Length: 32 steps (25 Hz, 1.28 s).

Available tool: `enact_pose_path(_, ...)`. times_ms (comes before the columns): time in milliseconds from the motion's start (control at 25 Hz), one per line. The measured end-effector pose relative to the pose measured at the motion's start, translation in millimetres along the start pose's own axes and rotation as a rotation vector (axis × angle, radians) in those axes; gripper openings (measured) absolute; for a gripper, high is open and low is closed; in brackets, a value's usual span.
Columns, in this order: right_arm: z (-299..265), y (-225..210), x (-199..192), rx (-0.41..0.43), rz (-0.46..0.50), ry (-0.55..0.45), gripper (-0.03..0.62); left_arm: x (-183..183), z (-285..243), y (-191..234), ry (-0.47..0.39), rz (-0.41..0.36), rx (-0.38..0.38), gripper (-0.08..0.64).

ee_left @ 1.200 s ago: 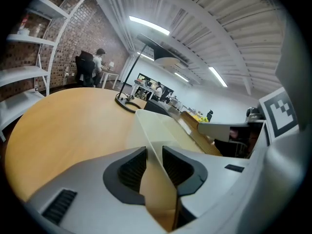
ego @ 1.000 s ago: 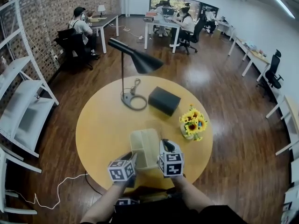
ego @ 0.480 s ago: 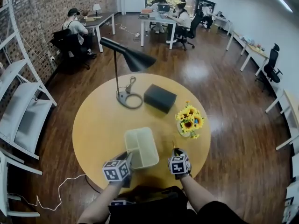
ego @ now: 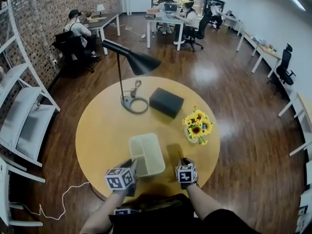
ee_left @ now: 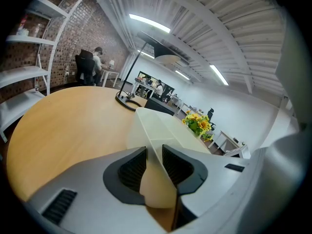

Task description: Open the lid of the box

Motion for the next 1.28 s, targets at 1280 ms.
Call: enact_pose_path(1280,144.5,8.5,117.6,0.171,-0.172,-0.601,0.000,68.6,95.9,6.8,-0.466,-0.102,-0.141,0.080)
Point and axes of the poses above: the fingertips, and each gripper's own axes: z backward along the fingers, y to its left, x out of its top, the point moved 9 cm from there along z, backward along the fingers, and after that the axes turned 5 degrees about -y, right-handed, at the moved point
